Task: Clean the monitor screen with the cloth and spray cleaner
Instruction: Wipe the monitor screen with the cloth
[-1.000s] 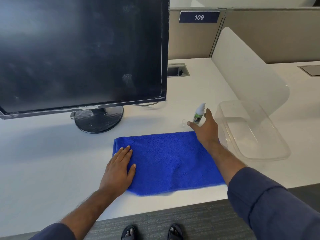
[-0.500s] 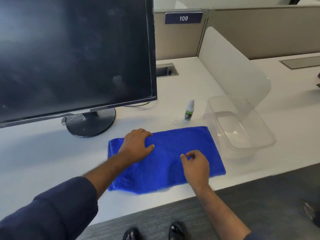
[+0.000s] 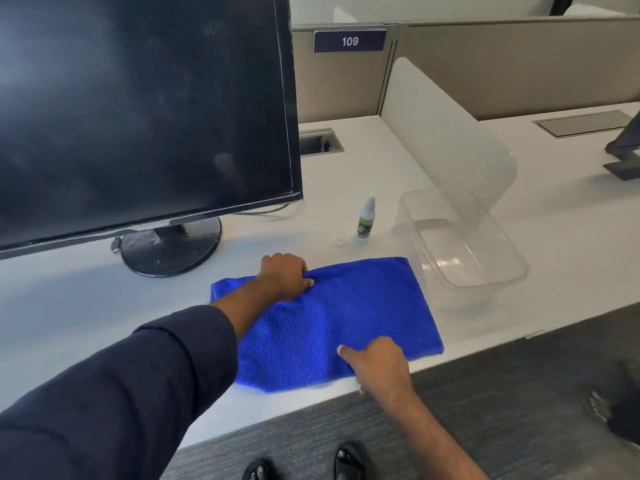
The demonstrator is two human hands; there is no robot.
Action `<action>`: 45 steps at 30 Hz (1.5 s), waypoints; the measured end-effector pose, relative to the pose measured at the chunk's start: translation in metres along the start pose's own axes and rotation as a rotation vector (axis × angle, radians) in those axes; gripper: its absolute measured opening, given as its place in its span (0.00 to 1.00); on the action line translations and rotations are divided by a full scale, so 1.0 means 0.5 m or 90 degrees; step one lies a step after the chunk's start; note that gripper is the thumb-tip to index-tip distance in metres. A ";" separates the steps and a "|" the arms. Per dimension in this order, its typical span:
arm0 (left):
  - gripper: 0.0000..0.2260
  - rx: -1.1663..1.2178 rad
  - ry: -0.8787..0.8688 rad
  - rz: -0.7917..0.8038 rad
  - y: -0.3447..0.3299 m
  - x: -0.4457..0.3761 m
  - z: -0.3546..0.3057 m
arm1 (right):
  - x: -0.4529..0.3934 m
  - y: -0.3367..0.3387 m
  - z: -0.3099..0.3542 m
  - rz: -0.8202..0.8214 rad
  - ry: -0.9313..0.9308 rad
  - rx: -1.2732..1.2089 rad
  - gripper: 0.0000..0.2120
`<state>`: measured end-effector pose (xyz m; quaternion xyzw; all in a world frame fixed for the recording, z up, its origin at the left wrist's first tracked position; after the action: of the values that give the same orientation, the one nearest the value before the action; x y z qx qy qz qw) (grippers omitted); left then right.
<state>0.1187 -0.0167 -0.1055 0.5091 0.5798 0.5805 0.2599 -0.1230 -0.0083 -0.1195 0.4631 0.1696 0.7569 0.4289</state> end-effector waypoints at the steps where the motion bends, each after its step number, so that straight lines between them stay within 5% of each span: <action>1: 0.12 0.046 -0.004 0.014 0.001 0.002 0.001 | 0.001 0.000 0.001 0.002 0.011 0.003 0.24; 5: 0.09 0.445 0.061 0.038 0.018 0.022 0.018 | 0.005 0.002 0.011 -0.029 0.057 -0.028 0.18; 11: 0.05 0.661 0.149 0.028 0.062 0.069 0.038 | 0.018 0.008 0.034 -0.108 0.029 -0.287 0.18; 19: 0.08 0.945 0.205 -0.011 0.083 0.094 0.051 | 0.048 -0.028 0.051 0.147 -0.282 -0.606 0.16; 23: 0.09 1.037 0.199 -0.047 0.112 0.098 0.050 | 0.063 -0.053 0.090 0.399 -0.310 -0.658 0.35; 26: 0.14 1.076 0.177 -0.066 0.134 0.103 0.048 | 0.060 -0.049 0.129 0.480 -0.235 -0.709 0.27; 34: 0.10 1.049 0.055 -0.133 0.190 0.137 0.099 | 0.003 0.057 0.185 0.376 0.068 -0.871 0.11; 40: 0.12 0.888 0.030 -0.328 0.226 0.164 0.116 | -0.005 0.157 0.235 0.211 0.323 -0.702 0.09; 45: 0.24 0.791 -0.046 -0.397 0.250 0.191 0.126 | -0.007 0.197 0.255 0.065 0.393 -0.548 0.11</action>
<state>0.1780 0.0704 0.0272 0.3922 0.9147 0.0223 0.0944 -0.0630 -0.0855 0.0085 0.0087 -0.0610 0.8787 0.4733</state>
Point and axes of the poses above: each hand's wrist, its own x-axis away from the middle knuckle, its own y-axis out of the back of the hand, z = x × y, the point moved 4 cm from there along -x, towards the middle knuckle, and after that the axes turned 7 degrees about -y, right-handed, at the moved point
